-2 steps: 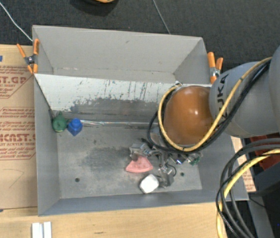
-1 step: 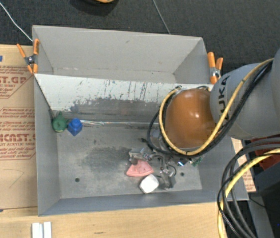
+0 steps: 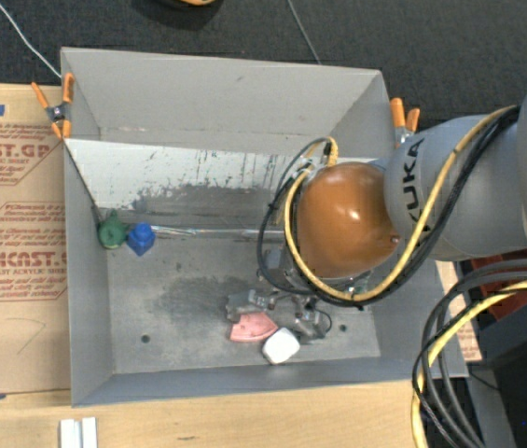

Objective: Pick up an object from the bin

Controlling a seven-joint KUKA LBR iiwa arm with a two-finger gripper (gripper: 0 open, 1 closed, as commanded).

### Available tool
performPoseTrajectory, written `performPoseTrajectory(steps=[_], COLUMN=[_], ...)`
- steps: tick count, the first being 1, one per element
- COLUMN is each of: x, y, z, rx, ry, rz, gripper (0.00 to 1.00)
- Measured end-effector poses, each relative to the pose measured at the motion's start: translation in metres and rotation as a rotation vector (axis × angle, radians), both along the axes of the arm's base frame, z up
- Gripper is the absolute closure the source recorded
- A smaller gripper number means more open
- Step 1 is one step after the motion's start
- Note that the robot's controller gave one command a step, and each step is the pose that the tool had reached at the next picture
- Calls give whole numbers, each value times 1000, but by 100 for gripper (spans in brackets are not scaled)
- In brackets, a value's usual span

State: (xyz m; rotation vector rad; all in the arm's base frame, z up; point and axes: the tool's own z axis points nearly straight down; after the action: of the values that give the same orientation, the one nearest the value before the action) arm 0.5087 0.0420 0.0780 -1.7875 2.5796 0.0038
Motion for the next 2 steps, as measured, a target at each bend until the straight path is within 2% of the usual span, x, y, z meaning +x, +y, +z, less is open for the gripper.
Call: performPoseTrajectory(steps=[1, 2], x=[5, -9], y=[35, 30], z=[-8, -6], rx=[3, 2], ry=[-1, 2], rz=[-71, -145], gripper=[0, 0])
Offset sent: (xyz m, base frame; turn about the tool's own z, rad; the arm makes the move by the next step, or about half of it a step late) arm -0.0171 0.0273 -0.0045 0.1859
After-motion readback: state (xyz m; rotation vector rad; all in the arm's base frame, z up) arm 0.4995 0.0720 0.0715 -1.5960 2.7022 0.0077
